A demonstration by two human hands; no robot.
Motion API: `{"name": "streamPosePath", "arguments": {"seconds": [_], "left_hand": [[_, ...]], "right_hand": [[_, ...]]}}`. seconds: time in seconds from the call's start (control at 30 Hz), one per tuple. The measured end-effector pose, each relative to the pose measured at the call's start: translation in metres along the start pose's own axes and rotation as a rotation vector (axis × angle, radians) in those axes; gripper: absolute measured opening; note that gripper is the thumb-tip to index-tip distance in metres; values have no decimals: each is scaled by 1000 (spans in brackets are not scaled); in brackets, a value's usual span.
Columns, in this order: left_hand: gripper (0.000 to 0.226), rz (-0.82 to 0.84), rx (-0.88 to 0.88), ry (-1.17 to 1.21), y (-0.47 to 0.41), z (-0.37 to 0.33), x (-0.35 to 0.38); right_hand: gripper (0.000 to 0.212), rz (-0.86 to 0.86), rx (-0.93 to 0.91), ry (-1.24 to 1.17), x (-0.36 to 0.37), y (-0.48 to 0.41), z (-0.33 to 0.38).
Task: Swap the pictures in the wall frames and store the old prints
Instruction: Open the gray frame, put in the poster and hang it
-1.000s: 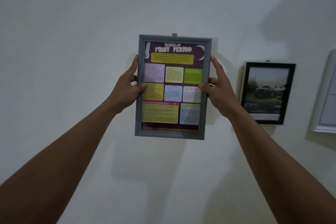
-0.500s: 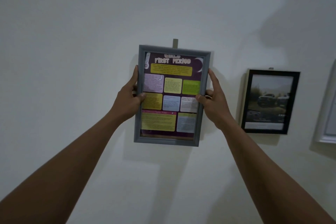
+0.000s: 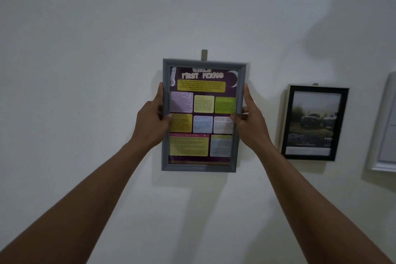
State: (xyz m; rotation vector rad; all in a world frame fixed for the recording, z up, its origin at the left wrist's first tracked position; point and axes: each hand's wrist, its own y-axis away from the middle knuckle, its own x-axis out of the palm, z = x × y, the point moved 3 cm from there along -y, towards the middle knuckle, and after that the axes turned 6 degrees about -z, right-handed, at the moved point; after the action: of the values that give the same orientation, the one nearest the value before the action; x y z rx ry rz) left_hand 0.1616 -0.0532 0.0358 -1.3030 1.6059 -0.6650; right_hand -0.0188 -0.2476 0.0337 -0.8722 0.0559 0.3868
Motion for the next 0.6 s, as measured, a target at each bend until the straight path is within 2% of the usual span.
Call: {"name": "streamPosePath", "arguments": {"seconds": [0.17,0.3,0.43,0.6], "left_hand": [[91,-49,-2,-76,-3,7,3],[93,-64,-24,-61,-3,10,5],[94,-83,-16,-48,-2,8,7],[95,-63,9,-62,-5,13,11]], "right_hand": [[83,-48,-72,81,3,-3,-3],[71,-154,-79,54,3,0,-3],[69,-247,-195,286,5,3,-9],[71,-133,-164,326,12,5,-17]]}}
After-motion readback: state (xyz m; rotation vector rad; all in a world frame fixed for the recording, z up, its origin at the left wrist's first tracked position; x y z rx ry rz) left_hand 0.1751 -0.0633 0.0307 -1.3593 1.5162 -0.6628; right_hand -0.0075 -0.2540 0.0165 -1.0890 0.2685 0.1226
